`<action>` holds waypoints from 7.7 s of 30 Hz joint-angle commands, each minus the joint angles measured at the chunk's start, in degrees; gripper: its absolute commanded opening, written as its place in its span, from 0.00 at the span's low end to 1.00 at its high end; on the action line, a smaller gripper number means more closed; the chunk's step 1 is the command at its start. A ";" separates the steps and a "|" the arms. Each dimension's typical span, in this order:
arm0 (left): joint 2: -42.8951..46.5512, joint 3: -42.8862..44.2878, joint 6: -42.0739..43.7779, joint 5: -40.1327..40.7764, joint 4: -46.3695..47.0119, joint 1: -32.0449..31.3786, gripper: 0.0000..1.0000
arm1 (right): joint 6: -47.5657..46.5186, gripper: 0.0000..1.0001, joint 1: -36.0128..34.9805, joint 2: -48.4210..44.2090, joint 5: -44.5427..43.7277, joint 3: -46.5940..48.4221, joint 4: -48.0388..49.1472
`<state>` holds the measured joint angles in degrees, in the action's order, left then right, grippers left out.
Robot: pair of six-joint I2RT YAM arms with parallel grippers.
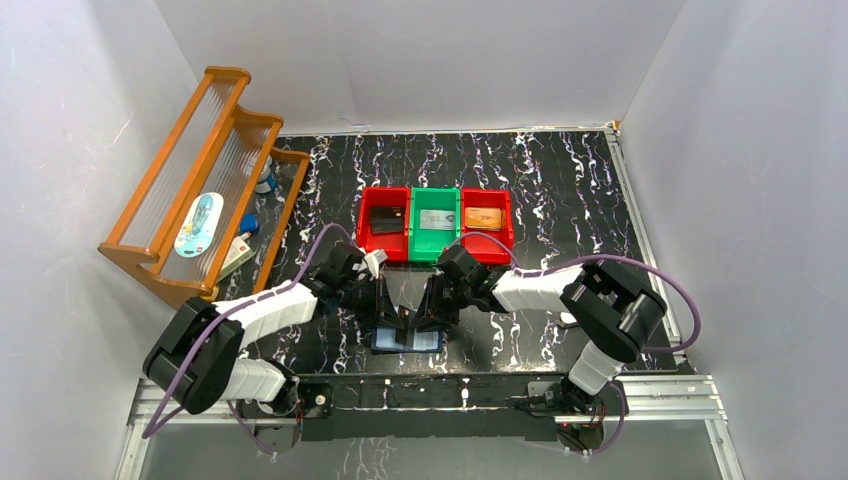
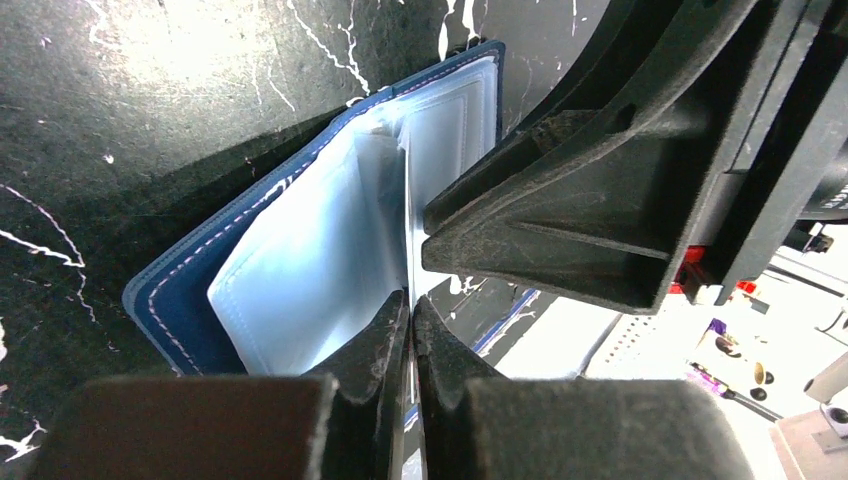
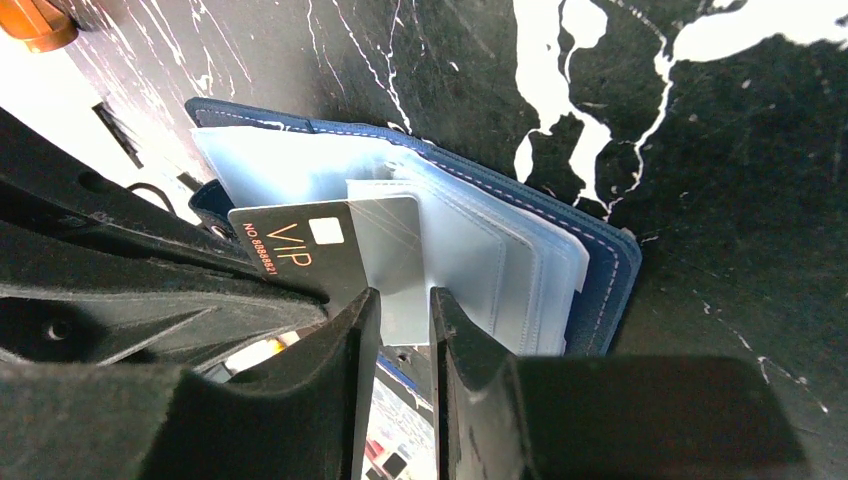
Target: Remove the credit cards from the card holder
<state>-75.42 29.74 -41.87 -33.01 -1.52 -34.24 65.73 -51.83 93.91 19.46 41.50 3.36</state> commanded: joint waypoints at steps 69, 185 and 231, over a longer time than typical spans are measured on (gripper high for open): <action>-6.04 28.35 94.77 33.22 -7.78 1.34 0.00 | 4.18 0.66 0.24 -33.01 -29.00 -16.25 3.46; 2.87 3.35 10.72 9.43 -17.61 3.75 0.24 | 0.58 0.49 0.80 -10.79 -11.44 -3.17 -0.97; 4.13 1.74 7.10 12.08 -15.71 2.51 0.20 | -1.71 0.73 -0.54 -13.11 -13.88 -0.62 -3.98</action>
<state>-73.12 31.55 -33.76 -21.76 -16.27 -31.38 64.25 -51.99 83.07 7.42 39.64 -0.32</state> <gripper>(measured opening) 0.202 0.721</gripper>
